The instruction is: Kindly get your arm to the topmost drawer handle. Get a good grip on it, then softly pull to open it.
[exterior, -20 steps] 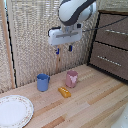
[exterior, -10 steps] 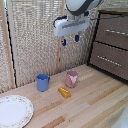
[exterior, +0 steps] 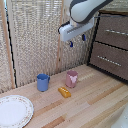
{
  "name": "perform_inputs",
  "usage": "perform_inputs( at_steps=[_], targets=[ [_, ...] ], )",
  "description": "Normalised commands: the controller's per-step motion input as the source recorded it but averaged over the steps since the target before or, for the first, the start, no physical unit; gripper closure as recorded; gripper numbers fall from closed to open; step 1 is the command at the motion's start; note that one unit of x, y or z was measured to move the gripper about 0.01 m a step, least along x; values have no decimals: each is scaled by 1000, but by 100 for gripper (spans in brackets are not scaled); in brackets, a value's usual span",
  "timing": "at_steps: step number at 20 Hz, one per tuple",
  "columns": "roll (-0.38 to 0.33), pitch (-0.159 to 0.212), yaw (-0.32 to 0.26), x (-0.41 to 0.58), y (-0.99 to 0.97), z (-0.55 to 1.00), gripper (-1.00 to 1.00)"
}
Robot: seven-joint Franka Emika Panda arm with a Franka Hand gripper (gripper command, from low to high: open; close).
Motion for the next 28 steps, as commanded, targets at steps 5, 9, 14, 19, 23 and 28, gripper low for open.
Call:
perform_inputs(
  at_steps=[5,9,14,19,23,28],
  targets=[
    [-375,0,35,0,-113,91,-100],
    [-375,1,44,-36,-119,83,-100],
    [-375,0,55,-69,-141,38,-100],
    [-375,0,55,-39,-175,0,-100],
    [-375,0,55,-39,-216,-23,-100],
    [-375,-3,62,-69,-250,-86,-100]
  ],
)
